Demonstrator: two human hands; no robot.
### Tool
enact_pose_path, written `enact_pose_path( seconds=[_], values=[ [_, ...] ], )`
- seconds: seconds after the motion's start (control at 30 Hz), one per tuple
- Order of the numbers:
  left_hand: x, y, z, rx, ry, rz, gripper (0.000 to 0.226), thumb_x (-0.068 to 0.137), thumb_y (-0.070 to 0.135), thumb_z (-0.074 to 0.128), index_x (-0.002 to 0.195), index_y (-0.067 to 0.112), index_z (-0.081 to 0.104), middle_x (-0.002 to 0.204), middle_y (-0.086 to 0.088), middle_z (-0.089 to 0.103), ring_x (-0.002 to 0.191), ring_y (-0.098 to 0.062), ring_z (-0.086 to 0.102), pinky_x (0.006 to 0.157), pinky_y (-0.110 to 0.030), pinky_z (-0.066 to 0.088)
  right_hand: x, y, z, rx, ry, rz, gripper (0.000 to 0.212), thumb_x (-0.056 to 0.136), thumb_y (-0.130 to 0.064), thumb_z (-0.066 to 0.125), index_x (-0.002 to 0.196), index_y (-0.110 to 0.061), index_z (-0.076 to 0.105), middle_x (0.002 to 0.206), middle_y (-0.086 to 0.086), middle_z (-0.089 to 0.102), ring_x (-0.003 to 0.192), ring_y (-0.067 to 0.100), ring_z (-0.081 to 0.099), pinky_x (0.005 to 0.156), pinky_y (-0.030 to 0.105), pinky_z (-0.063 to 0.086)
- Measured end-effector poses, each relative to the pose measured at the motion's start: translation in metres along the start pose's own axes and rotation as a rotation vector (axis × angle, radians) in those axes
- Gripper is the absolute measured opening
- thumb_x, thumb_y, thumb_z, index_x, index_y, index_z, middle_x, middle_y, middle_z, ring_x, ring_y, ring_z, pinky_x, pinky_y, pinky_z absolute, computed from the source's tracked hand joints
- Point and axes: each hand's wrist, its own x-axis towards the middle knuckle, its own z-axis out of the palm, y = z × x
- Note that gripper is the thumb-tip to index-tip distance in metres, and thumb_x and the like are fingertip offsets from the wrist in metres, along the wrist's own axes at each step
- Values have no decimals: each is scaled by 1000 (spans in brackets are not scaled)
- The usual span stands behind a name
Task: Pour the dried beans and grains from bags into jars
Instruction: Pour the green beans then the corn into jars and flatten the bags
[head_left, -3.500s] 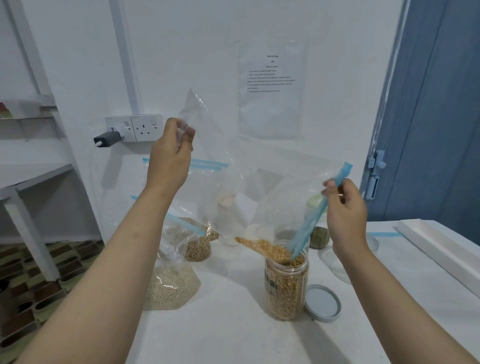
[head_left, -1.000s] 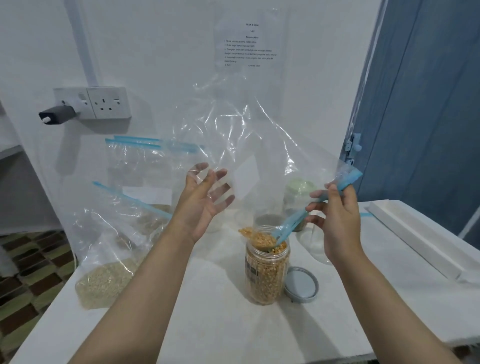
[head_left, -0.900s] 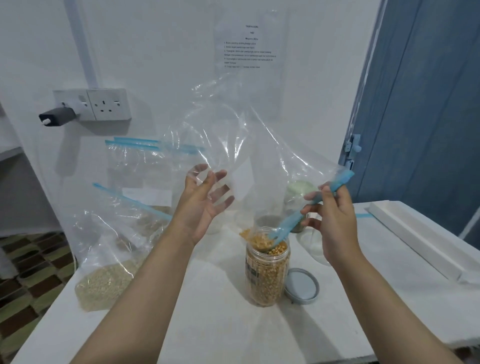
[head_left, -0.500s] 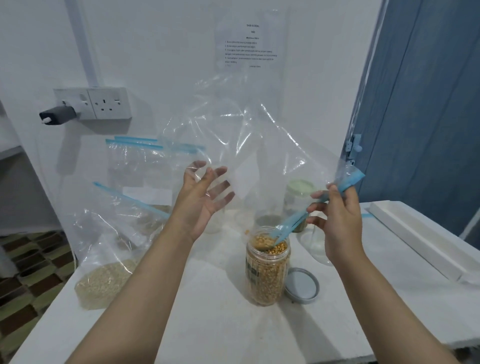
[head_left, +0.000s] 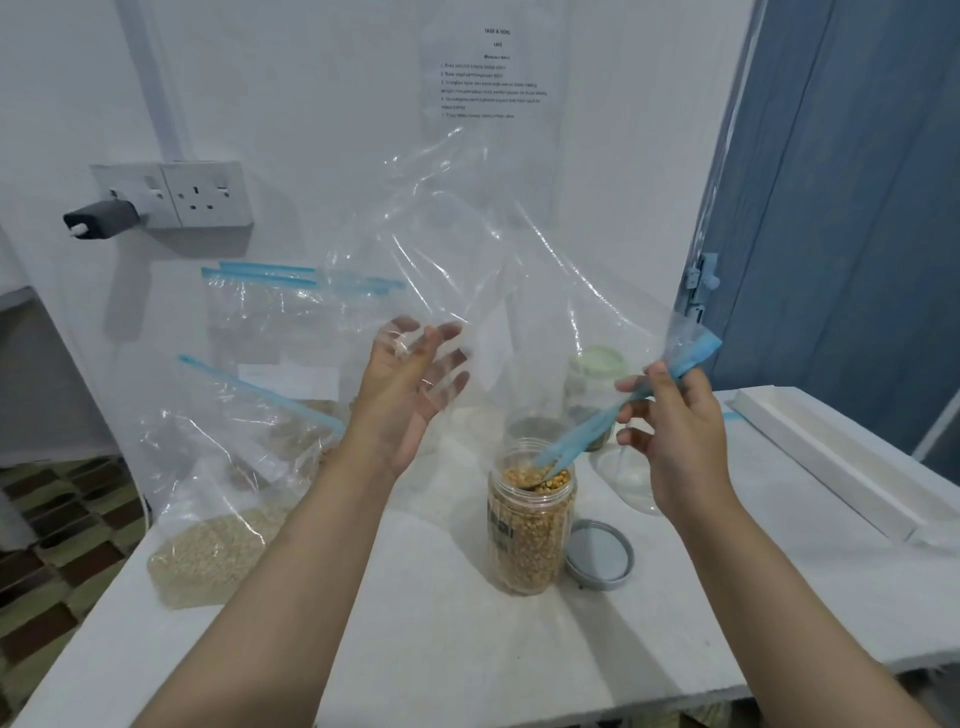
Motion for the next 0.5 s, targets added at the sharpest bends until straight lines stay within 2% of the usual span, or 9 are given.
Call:
enact_pose_path(
  seconds=[0.07,0.13,0.23,0.3,0.37,0.43,0.5],
  values=[
    [-3,-3,-1,-36,-77,-25,22,96,23,62,112,26,48,118,1,70,94,-16,68,99,-45,47,-1,2,-4,56,7,20,11,106,-23,45,99,-18,52,90,8,65,59,11,53,45,23,47],
    [-8,-9,-4,-56,-181,-64,50,80,33,79,120,26,50,131,2,63,100,-12,65,103,-46,42,-2,5,-8,101,0,56,11,106,-22,43,101,-17,51,86,6,64,60,11,55,45,22,47],
    [-17,-28,-10,-5,-156,-101,78,56,41,92,123,23,56,131,1,61,114,-15,62,105,-43,38,-4,10,-13,145,-21,86,12,106,-22,42,102,-16,51,81,3,65,62,12,56,47,22,48],
    [-26,-45,-9,62,-73,-121,69,64,35,88,124,21,58,131,-3,64,123,-19,60,110,-43,37,-3,11,-15,173,-43,90,13,106,-21,42,99,-16,52,79,2,66,64,13,56,49,22,47],
    [-35,-61,-4,158,7,-118,43,80,25,77,119,16,61,122,-4,70,118,-20,64,112,-45,39,-3,14,-18,201,-65,103,13,106,-21,42,98,-17,51,78,2,66,65,13,56,49,22,47],
    [-36,-69,3,278,57,-58,26,83,24,69,107,13,67,112,-4,74,109,-21,68,107,-43,45,-2,15,-22,229,-99,104,12,106,-21,42,100,-16,50,79,3,66,66,13,57,50,23,48],
    [-31,-70,8,342,76,5,21,82,24,66,98,12,69,104,-4,76,101,-20,70,98,-37,51,0,17,-25,260,-127,94,12,106,-21,41,99,-17,51,79,3,66,65,13,58,50,23,47]
  ],
)
